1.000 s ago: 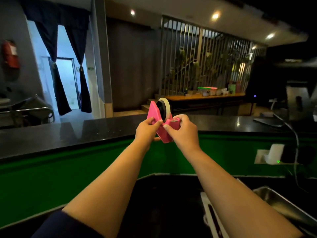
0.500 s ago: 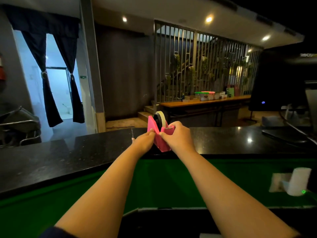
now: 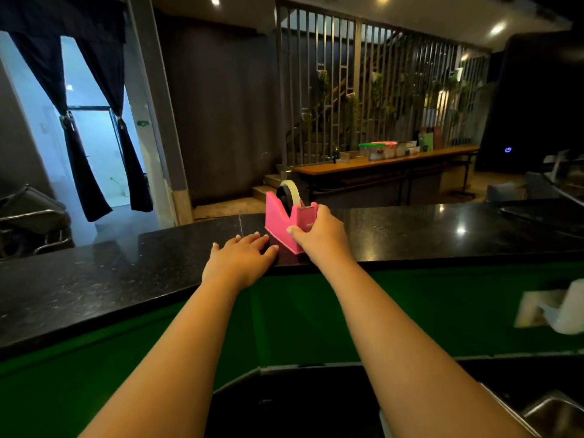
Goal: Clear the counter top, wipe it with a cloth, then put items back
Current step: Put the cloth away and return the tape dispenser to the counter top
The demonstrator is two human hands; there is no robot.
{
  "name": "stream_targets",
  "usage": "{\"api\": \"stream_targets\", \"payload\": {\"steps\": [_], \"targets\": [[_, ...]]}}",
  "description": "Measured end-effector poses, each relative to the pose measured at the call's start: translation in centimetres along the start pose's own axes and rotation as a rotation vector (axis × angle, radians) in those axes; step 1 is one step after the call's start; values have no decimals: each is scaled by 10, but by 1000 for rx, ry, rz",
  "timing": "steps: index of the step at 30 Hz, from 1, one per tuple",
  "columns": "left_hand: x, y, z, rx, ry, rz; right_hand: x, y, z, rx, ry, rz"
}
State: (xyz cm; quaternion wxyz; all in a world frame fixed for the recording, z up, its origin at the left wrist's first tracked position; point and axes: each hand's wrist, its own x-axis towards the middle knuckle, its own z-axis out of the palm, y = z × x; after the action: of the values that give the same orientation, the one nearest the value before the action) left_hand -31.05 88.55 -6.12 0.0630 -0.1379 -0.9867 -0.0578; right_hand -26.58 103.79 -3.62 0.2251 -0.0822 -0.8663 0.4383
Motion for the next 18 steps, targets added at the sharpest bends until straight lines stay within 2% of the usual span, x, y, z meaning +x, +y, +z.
{"api": "stream_targets", "payload": {"steps": [5,10,15,18], "targets": [[-5,5,1,-17,70,-3,20,-3,17,19,-35,20],[-9,3,-6,-29,11,13,23,-9,21,-10,-43,59],[-40,-13,-16,-31,-46,-25,-3,-8,20,-234,-24,156],[-82,-35,-20,3,13,-27,-43,-6,22,-351,19,98]]}}
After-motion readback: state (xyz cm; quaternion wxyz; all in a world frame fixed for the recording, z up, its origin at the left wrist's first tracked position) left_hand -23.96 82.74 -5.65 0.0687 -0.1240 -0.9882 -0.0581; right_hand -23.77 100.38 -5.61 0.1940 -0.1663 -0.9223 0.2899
